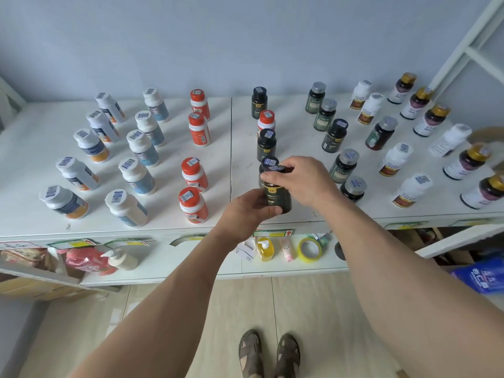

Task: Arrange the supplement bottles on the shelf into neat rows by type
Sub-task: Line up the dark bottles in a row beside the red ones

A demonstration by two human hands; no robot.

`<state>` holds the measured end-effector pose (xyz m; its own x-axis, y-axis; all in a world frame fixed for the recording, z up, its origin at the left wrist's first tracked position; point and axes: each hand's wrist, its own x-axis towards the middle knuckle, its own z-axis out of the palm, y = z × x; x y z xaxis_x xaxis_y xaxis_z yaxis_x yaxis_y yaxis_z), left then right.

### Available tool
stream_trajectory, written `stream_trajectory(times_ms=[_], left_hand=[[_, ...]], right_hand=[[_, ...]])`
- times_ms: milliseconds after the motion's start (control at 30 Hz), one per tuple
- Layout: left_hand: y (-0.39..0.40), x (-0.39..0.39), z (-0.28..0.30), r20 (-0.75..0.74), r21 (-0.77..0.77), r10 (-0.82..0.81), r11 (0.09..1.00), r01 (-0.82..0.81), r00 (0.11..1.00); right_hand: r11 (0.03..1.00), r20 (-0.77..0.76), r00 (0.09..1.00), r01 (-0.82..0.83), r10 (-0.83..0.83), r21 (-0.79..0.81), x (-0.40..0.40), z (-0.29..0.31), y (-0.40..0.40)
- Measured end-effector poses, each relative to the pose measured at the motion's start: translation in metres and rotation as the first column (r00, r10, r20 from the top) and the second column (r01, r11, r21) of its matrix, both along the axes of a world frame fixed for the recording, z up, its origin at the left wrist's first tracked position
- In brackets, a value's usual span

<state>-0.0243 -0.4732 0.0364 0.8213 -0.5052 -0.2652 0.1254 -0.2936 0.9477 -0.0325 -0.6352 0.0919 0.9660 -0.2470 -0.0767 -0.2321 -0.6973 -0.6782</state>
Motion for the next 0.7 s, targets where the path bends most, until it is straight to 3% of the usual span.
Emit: stream_trajectory(times_ms=[267, 500, 700], left_hand=[[-0.005, -0.002, 0.004, 0.026, 0.048, -0.003, 0.999, 0.002, 1.000], [-0.006, 0.004, -0.003, 0.322, 0.446, -0.089, 0.892, -0.069, 0.943], [-0.003, 0.008, -0.001, 0.399, 0.597, -0.237, 0.800, -0.055, 0.886]], right_hand=[[1.000, -0.006, 1.000, -0.020, 0.020, 0.003, -0.002, -0.001, -0.007], [0.994, 0.011, 0.996, -0.085, 0.085, 0.073, -0.007, -0.020, -0.008], [0.991, 0.006, 0.995, -0.095, 0.095, 0.098, -0.012, -0.034, -0.007]])
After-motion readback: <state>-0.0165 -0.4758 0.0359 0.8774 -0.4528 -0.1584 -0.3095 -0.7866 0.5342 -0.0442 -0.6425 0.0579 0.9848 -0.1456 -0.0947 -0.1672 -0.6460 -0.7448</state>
